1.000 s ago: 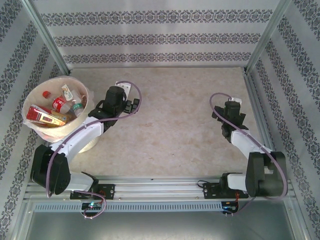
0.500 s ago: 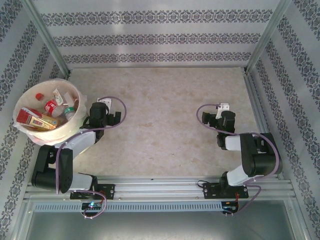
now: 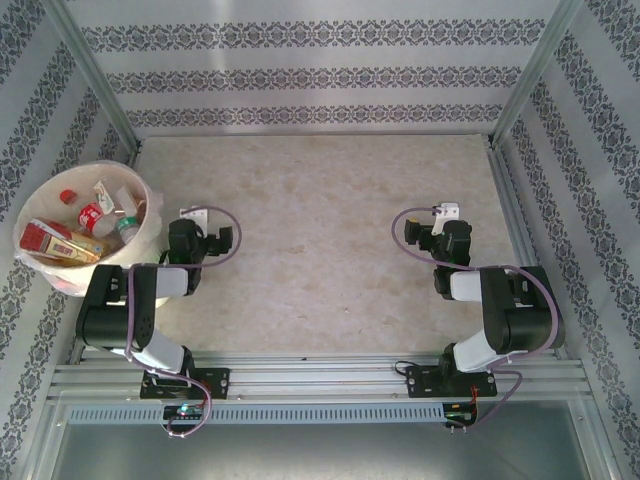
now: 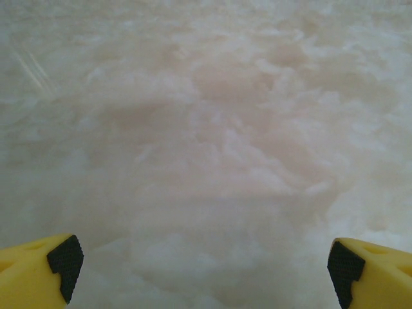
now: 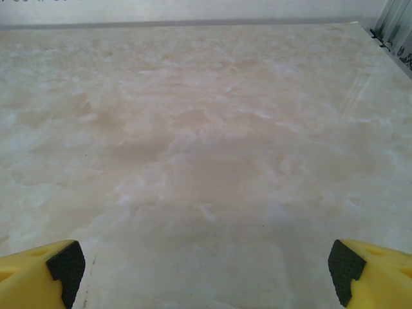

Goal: Put the plastic bottles in the bin

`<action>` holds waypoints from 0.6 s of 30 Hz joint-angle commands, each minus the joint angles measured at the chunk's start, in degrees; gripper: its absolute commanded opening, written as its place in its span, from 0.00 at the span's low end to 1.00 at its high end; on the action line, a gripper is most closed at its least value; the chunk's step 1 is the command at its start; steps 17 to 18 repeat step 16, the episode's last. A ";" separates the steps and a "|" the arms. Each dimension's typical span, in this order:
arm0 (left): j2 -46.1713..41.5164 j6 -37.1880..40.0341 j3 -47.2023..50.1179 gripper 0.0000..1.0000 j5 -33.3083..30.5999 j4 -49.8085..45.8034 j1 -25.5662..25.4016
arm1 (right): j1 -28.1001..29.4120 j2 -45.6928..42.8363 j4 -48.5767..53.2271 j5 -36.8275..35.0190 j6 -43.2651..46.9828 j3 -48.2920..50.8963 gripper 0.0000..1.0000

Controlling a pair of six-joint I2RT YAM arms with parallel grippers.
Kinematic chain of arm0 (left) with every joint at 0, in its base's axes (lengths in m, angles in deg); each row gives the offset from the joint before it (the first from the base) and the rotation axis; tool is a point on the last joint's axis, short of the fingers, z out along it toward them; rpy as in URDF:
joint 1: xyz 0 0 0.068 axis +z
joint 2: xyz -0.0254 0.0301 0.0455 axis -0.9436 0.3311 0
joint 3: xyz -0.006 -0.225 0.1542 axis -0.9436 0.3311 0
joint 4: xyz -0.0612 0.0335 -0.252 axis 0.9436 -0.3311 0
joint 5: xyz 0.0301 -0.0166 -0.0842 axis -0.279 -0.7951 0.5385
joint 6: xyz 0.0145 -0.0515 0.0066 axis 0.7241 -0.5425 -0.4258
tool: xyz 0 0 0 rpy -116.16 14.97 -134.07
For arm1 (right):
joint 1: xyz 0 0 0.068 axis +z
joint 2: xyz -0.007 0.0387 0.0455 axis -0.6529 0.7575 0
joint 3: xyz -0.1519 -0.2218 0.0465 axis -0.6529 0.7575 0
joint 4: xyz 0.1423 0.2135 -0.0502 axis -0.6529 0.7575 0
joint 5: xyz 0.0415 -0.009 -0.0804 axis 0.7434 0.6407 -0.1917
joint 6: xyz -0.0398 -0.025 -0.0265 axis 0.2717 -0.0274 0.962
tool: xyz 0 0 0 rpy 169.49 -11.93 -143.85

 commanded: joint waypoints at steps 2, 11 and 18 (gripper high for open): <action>1.26 -1.20 1.41 1.00 -5.89 10.69 -1.59 | 0.50 -0.60 -2.59 -0.25 1.05 -0.63 0.98; 0.38 -2.66 1.58 1.00 -10.63 9.16 -2.25 | 0.07 -0.45 -2.08 0.38 0.69 -0.98 0.98; 0.48 -2.65 1.62 1.00 -10.69 9.50 -2.24 | -0.34 -0.49 -2.48 1.78 0.66 -0.77 0.98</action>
